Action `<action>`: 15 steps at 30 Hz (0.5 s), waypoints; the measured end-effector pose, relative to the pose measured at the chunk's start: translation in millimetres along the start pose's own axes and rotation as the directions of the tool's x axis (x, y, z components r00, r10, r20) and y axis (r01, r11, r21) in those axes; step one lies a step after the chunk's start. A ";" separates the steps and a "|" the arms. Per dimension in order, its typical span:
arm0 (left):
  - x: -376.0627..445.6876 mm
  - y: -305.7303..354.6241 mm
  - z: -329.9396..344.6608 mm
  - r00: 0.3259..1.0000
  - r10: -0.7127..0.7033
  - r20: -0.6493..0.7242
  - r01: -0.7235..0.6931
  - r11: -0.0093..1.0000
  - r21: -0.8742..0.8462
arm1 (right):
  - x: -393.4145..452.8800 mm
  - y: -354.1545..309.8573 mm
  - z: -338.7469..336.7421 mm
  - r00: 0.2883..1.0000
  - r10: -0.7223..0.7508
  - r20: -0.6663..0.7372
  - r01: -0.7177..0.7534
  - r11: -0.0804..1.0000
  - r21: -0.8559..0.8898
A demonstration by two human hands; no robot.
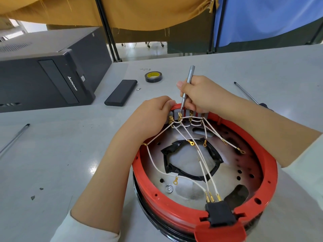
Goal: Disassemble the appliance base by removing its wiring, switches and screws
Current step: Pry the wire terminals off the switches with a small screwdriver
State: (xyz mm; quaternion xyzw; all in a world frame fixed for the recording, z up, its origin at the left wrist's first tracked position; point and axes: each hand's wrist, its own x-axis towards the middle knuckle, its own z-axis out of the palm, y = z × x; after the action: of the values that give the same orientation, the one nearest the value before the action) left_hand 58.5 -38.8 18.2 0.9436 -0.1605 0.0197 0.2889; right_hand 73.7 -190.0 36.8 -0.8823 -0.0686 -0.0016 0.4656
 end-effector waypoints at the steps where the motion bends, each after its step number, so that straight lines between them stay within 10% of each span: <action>1: 0.1 -0.1 0.0 1.000 0.001 0.003 -0.001 1.000 0.000 | 2.2 -1.9 -0.9 0.999 0.028 0.021 -0.028 1.000 0.007; 15: 0.1 0.2 -0.3 1.000 0.001 0.002 -0.001 1.000 -0.010 | -4.3 8.9 4.7 0.986 -0.146 -0.079 0.146 0.989 -0.004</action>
State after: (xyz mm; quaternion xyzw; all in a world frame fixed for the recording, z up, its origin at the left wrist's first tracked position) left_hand 58.5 -38.8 18.7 0.9420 -0.1611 0.0181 0.2937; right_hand 70.2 -191.6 26.6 -0.8738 -0.1146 -0.0706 0.4673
